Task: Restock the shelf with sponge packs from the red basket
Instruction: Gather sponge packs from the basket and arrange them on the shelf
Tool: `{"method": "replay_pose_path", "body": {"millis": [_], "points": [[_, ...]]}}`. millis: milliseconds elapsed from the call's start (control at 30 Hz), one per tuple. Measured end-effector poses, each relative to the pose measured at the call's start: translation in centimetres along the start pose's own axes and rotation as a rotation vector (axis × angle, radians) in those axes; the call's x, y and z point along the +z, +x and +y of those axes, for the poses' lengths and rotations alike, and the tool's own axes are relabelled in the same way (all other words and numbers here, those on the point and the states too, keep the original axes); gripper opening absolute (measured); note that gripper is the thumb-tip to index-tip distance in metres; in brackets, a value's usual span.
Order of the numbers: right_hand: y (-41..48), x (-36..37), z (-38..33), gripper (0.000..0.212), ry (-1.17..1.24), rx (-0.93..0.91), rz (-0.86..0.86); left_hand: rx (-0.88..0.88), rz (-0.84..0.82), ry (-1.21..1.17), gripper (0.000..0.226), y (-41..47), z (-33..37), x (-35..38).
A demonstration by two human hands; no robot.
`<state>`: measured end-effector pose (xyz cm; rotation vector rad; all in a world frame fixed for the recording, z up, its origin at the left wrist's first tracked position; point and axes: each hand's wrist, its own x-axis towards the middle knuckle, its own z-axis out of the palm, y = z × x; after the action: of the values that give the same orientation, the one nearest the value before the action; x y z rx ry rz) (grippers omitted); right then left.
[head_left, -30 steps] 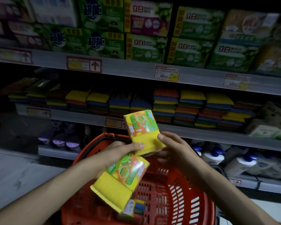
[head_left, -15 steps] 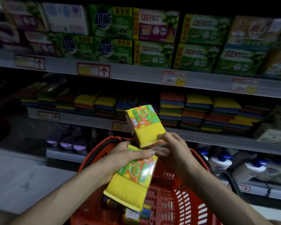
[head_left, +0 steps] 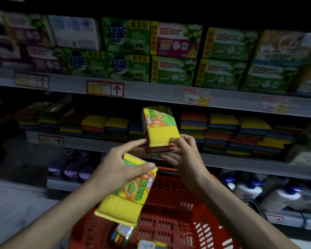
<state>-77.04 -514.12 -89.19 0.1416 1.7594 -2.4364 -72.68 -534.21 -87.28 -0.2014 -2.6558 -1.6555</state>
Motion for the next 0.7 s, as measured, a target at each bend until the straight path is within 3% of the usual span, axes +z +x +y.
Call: {"method": "replay_pose_path", "body": {"millis": [133,367,500,700], "points": [[0.7,0.9,0.6,0.030,0.006,-0.042,0.029,-0.026,-0.006,-0.109,0.076,0.9,-0.5,0.6],[1.0,0.9,1.1,0.032,-0.292,-0.229,0.070,-0.092,0.046,-0.208,0.090,3.2,-0.9,1.4],[2.0,0.3,0.8,0.056,-0.413,-0.246,0.146,-0.085,0.067,-0.256,0.093,4.6,-0.5,2.6],[2.5,0.0,0.6,0.084,-0.381,-0.143,0.141,-0.072,0.104,-0.248,0.090,6.7,0.1,3.7]]}}
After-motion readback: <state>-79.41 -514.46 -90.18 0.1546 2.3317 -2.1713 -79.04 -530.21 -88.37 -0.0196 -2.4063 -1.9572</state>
